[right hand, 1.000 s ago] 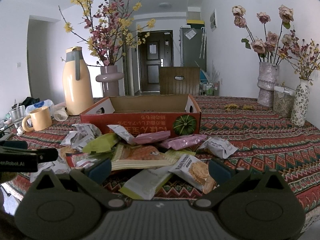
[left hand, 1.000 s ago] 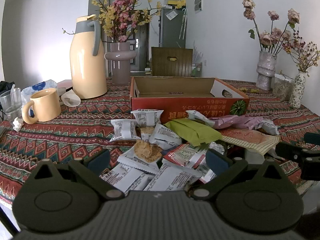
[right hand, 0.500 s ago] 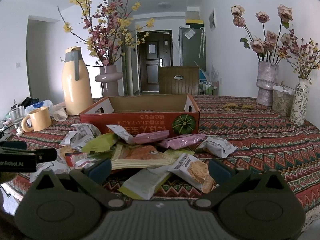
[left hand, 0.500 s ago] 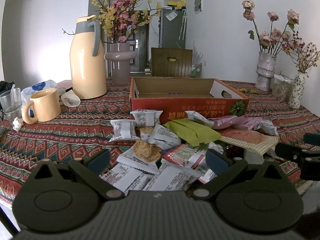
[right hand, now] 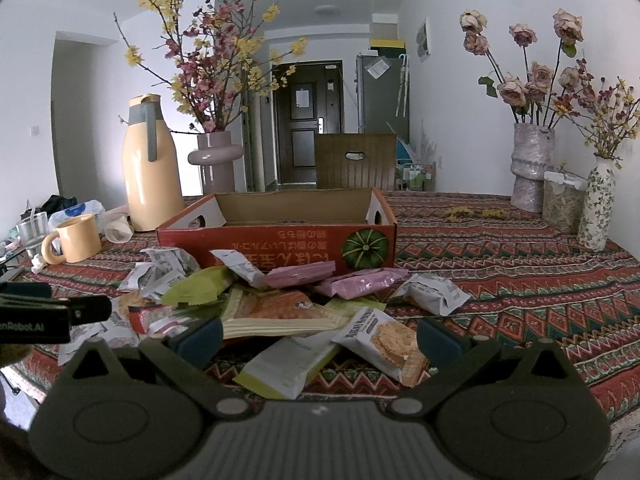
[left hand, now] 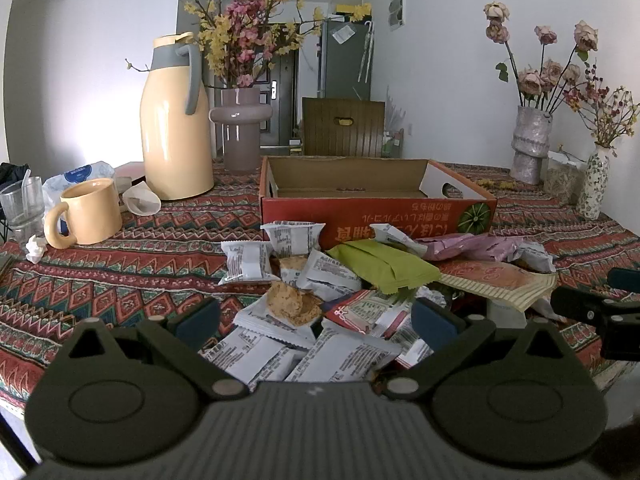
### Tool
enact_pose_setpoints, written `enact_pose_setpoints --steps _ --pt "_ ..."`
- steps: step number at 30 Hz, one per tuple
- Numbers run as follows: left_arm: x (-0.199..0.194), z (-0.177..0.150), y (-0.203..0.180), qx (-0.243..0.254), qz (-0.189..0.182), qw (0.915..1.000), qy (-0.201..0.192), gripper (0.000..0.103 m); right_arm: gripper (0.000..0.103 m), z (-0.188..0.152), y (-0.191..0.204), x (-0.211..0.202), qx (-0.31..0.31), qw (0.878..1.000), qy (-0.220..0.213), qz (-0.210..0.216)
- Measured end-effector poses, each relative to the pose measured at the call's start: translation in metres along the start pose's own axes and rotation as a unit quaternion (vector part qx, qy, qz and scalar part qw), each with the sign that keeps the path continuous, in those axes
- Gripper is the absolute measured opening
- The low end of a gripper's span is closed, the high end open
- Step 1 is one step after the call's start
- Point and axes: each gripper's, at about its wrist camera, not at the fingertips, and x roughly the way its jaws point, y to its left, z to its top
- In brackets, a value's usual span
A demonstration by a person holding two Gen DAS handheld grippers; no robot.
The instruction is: Organize snacks
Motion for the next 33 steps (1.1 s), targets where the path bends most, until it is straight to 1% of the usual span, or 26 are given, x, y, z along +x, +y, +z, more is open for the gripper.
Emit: enact_pose_setpoints --steps 5,12,16,20,23,28,31,33 --pt "-0.003 0.001 -0.001 -0.001 -0.001 1.0 -0.004 0.103 0.103 0.0 0.0 0.0 0.0 1.0 0.0 0.0" --pt "0.0 0.001 0.0 -0.005 -0.014 0.9999 -0.005 0.103 0.103 -0.001 -0.002 0.0 0.0 1.0 0.001 -0.002" --pt "0.003 0.003 0.001 -0.012 -0.028 0.9995 -0.001 0.103 0.103 -0.002 -0.014 0.002 -0.002 1.0 0.005 -0.007" --pt "0.008 0.004 0.001 -0.013 -0.029 0.9995 0.003 0.103 0.103 -0.002 -0.022 0.006 -0.011 1.0 0.011 -0.018" --pt "0.012 0.004 0.001 -0.012 -0.025 0.9996 0.004 0.103 0.103 -0.002 -0.027 0.016 -0.026 0.999 0.022 -0.026" --pt "0.018 0.007 0.008 -0.017 -0.019 0.9996 0.005 0.103 0.103 -0.003 -0.04 0.043 -0.07 0.996 0.057 -0.023" --pt "0.021 0.008 0.011 -0.018 -0.013 0.9997 0.006 0.103 0.1 -0.004 -0.051 0.065 -0.089 0.992 0.085 -0.012" --pt "0.023 0.009 0.014 -0.02 -0.009 0.9997 0.01 0.103 0.096 -0.002 -0.056 0.077 -0.091 0.992 0.09 0.006"
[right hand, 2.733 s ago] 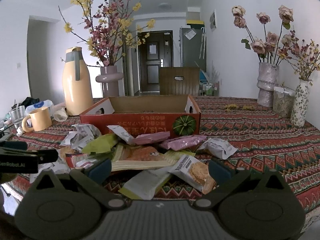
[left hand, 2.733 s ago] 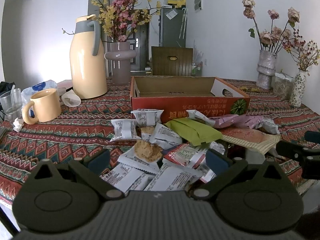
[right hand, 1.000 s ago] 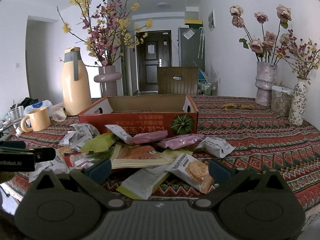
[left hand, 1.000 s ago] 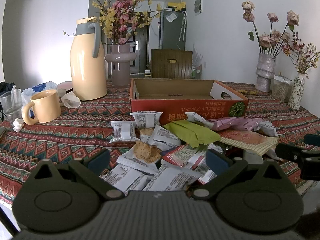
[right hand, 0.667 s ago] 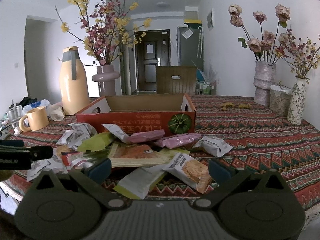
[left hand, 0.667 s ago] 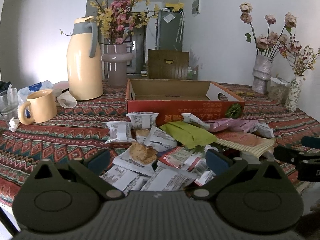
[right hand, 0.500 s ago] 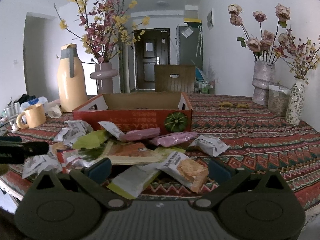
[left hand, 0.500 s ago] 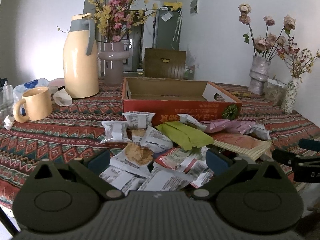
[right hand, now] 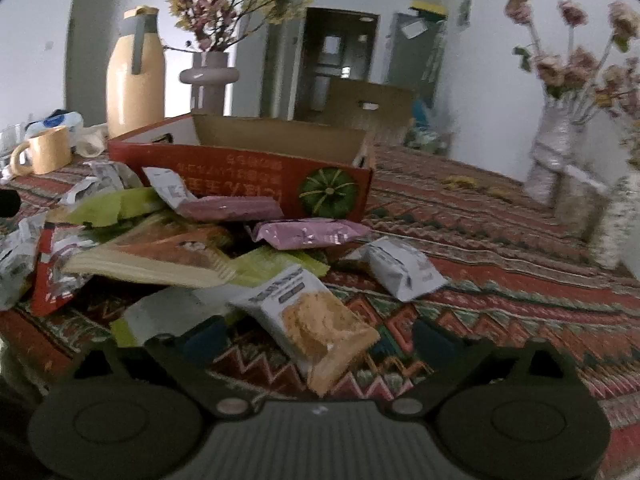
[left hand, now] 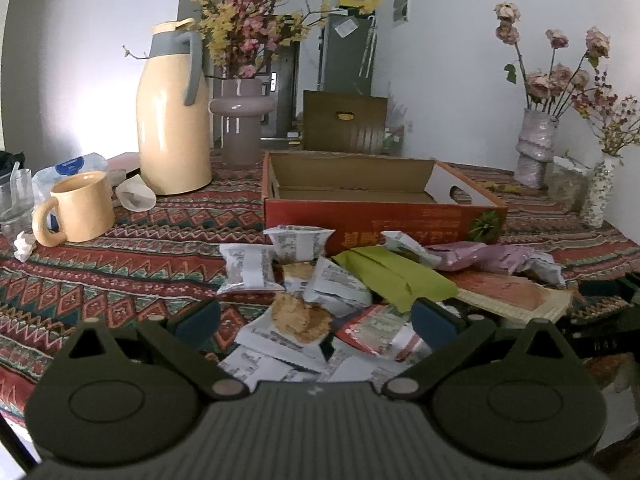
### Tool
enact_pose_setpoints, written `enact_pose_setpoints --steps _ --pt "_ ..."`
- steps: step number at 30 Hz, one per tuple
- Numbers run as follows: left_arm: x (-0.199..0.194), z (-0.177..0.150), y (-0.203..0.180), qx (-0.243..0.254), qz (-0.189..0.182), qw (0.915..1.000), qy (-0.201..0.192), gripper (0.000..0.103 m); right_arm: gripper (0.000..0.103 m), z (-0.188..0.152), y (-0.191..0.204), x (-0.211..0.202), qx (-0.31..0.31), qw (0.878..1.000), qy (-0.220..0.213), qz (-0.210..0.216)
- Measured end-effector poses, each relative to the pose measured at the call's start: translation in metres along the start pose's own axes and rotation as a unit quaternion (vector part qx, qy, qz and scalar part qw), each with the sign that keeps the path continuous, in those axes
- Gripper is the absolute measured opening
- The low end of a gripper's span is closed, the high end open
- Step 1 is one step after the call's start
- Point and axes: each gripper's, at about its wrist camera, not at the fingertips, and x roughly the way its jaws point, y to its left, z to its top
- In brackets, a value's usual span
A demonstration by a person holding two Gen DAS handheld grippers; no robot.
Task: Organize snacks
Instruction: 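Grasp a white cookie packet with the right gripper while the left grasps a white packet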
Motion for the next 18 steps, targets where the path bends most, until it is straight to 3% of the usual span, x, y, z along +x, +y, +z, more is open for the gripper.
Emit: enact_pose_setpoints --steps 4,11,15,18 --pt "0.004 0.001 0.005 -0.001 0.007 0.9999 0.009 0.103 0.094 0.007 -0.01 0.021 -0.006 0.999 0.001 0.032" --pt "0.009 0.003 0.012 0.003 0.013 0.9997 0.023 0.103 0.068 0.007 -0.028 0.043 0.015 0.994 0.017 0.107" --pt "0.011 0.003 0.019 0.006 0.014 0.9994 0.031 0.103 0.042 0.007 -0.033 0.039 0.031 0.993 0.012 0.116" --pt "0.013 0.004 0.027 0.009 0.02 0.9991 0.037 0.103 0.036 0.002 -0.032 0.03 0.04 0.993 0.004 0.11"
